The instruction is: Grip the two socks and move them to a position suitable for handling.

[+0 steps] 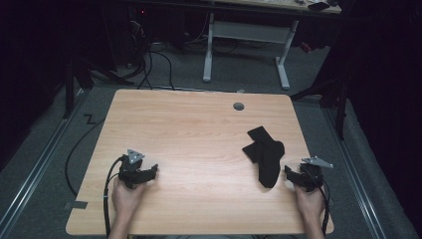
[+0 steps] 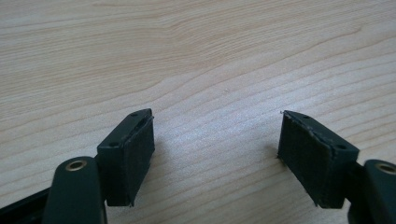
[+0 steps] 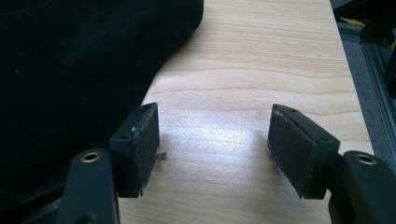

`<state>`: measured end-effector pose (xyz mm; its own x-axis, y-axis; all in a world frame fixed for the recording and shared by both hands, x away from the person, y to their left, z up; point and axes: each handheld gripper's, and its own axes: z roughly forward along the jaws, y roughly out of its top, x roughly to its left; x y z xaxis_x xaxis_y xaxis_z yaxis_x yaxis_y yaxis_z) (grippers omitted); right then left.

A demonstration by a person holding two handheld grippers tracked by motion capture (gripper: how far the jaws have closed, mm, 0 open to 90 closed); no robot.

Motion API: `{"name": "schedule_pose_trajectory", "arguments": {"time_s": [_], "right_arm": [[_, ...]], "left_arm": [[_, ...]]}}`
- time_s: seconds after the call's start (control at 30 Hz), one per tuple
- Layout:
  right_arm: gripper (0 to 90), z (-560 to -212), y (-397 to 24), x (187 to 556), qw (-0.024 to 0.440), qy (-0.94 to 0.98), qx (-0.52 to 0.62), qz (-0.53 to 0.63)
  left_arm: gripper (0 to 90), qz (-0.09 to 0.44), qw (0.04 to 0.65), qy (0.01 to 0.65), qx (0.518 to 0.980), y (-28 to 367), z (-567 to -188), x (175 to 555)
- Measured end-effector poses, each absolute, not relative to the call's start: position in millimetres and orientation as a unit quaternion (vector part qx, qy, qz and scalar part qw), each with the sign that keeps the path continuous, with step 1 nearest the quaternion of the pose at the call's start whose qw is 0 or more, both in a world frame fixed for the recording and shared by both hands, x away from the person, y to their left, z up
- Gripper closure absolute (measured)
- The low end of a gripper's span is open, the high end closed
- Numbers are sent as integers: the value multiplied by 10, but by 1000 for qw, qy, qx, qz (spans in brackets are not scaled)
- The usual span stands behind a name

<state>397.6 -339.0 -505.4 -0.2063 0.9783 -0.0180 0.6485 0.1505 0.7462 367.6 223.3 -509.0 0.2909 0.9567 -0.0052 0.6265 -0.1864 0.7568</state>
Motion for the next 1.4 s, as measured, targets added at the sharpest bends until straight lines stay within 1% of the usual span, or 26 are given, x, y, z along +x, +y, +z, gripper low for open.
{"name": "schedule_pose_trajectory", "arguments": {"time_s": [0.3,0.57,0.63,0.8,0.93,1.2,1.4], "right_arm": [[349,-5054,-3387,3975,264,711,572,313],[368,-5053,-3384,3972,263,712,571,314],[386,-5053,-3379,3968,262,712,570,316],[389,-5053,-3380,3967,261,713,569,317],[425,-5050,-3375,3965,262,715,565,317],[452,-5050,-3379,3966,265,715,564,318],[525,-5029,-3379,3952,269,711,564,324]], "left_arm": [[283,247,336,544,728,2235,-5090,3678],[284,248,336,544,728,2234,-5091,3679],[286,248,336,545,727,2235,-5090,3678],[290,248,337,545,726,2239,-5090,3678],[291,247,337,545,726,2240,-5090,3679],[290,249,336,544,727,2233,-5090,3679],[290,249,336,544,727,2232,-5090,3678]]}}
